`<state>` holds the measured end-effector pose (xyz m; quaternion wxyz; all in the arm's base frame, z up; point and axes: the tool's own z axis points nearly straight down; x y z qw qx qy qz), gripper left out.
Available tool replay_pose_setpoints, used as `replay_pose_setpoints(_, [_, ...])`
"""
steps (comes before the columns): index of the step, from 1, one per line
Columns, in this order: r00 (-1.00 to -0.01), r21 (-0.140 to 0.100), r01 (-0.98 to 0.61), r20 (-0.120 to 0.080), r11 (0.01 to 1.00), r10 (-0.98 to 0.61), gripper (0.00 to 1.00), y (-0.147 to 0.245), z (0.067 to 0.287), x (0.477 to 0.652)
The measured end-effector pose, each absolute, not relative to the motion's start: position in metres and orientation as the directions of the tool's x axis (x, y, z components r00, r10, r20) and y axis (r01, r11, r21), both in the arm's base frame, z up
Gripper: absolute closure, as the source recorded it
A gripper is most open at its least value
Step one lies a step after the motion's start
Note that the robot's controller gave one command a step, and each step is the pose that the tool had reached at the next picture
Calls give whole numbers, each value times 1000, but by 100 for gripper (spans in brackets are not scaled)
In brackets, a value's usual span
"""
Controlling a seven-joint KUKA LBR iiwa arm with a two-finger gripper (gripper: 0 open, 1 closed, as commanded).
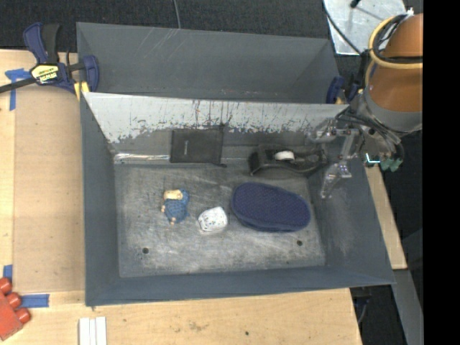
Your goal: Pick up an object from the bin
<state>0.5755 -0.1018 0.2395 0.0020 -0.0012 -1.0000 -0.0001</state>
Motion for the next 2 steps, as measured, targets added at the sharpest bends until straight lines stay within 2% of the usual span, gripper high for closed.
replay_pose_setpoints(1, [-987, 1, -163, 4, 987, -163, 0, -57, 98, 562])
replay_pose_setpoints(2, [-987, -1, -163, -6, 987, -163, 100, -57, 102, 565])
